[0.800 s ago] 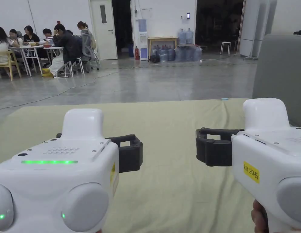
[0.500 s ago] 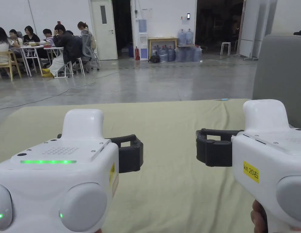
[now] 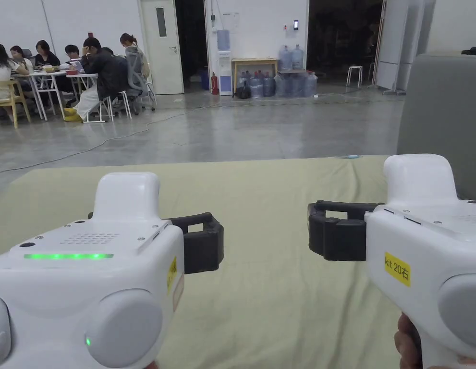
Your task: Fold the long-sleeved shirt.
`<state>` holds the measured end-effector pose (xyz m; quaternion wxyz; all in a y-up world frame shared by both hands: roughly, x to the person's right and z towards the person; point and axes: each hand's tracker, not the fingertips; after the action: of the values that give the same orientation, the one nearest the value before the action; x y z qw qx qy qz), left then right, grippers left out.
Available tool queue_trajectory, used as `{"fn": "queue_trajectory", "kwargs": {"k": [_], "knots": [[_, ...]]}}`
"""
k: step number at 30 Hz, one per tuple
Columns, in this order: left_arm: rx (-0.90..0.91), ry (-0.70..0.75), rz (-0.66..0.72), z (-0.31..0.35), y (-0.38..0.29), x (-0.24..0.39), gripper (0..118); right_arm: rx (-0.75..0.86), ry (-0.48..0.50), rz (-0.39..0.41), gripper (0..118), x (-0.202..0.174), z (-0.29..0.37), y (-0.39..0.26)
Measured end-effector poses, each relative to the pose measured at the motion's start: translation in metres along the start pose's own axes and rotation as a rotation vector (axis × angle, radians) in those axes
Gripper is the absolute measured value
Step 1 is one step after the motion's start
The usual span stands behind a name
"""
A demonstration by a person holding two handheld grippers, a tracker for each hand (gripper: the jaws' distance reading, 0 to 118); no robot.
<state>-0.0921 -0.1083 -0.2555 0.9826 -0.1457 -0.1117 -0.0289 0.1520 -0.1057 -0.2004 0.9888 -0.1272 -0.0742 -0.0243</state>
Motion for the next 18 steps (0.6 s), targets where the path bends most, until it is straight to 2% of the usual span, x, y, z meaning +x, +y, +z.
{"fn": "queue_trajectory", "kwargs": {"k": [14, 15, 16, 17, 18], "knots": [[-0.002, -0.001, 0.0, -0.0006, -0.0014, -0.001, 106, 0.01, -0.002, 0.01, 118, -0.0021, 0.0015, -0.0002], [0.001, -0.01, 0.0, -0.0004, -0.0024, -0.0017, 95, 0.011, -0.008, 0.011, 116, -0.0021, 0.0014, -0.0005], [0.012, -0.026, 0.002, -0.0001, -0.0039, -0.0027, 70, 0.011, -0.015, 0.011, 101, -0.0024, 0.0009, -0.0011], [0.03, -0.067, 0.001, 0.0003, -0.0046, -0.0027, 43, 0.012, -0.017, 0.011, 61, -0.0027, 0.0006, -0.002], [0.036, -0.105, -0.002, 0.0012, -0.0056, -0.002, 26, 0.023, -0.018, 0.011, 43, -0.0039, 0.002, -0.0038]]}}
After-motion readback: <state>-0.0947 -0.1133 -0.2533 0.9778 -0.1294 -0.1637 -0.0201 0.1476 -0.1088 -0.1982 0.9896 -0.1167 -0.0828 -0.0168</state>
